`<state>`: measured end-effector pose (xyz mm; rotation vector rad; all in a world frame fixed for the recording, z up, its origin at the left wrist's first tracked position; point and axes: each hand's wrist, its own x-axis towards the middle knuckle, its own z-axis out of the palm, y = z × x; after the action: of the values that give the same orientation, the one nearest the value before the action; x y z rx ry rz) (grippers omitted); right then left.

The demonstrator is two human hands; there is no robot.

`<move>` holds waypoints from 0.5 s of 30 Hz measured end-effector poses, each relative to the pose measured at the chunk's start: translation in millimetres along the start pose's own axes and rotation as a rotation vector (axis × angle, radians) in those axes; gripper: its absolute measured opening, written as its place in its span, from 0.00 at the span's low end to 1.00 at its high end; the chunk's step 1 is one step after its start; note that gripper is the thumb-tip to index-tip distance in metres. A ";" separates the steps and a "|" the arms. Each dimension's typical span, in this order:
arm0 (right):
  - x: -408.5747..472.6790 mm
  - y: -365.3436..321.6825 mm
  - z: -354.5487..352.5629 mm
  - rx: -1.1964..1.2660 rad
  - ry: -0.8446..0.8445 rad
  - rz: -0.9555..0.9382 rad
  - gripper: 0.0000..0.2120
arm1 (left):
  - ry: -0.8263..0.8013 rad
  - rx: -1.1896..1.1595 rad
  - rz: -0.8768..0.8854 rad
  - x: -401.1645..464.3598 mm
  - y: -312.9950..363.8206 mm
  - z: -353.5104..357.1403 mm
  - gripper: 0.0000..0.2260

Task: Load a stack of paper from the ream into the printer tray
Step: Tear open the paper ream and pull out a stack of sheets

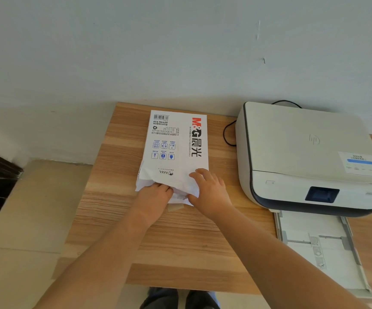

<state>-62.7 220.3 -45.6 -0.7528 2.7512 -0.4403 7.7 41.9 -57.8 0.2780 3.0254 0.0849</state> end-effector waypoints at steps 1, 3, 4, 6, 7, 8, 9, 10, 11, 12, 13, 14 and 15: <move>-3.0 2.0 0.3 -0.002 0.004 -0.001 0.29 | 0.008 -0.004 -0.003 -2.1 0.4 1.2 0.18; -9.2 7.0 0.6 0.003 0.009 -0.002 0.29 | 0.031 -0.009 -0.002 -6.4 1.5 4.1 0.17; -12.2 9.8 0.5 0.006 0.004 -0.003 0.29 | 0.046 -0.009 0.001 -8.6 2.3 4.9 0.17; -18.7 14.1 1.0 0.035 -0.008 0.006 0.29 | 0.069 -0.012 0.005 -13.6 4.9 6.5 0.16; -22.0 15.3 1.3 0.070 -0.003 0.022 0.29 | 0.078 -0.011 0.007 -16.0 6.0 7.6 0.16; -24.8 16.4 2.0 0.114 0.014 0.045 0.28 | 0.085 -0.007 0.008 -18.2 6.8 8.7 0.17; -27.3 17.1 2.7 0.158 0.032 0.079 0.27 | 0.087 -0.005 0.007 -20.1 7.3 9.5 0.17; -29.3 17.4 3.4 0.197 0.041 0.118 0.25 | 0.086 -0.001 0.006 -22.0 7.4 10.5 0.18; -31.3 17.0 3.2 0.232 0.033 0.163 0.24 | 0.078 0.006 0.007 -23.8 7.5 11.6 0.19; -32.8 16.8 3.4 0.267 0.017 0.207 0.23 | 0.069 0.010 0.012 -25.9 7.3 13.2 0.20; -34.1 15.9 3.5 0.307 -0.001 0.254 0.22 | 0.059 0.010 0.020 -28.4 7.2 14.9 0.20; -35.8 15.1 4.3 0.348 -0.014 0.301 0.22 | 0.049 0.010 0.034 -31.6 7.8 16.6 0.20; -37.3 13.8 5.1 0.384 -0.027 0.350 0.23 | 0.037 0.012 0.048 -35.4 9.0 18.5 0.20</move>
<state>-36.1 250.2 -49.0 -0.1787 2.5792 -0.8348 45.9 45.0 -72.2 0.3547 3.0570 0.0770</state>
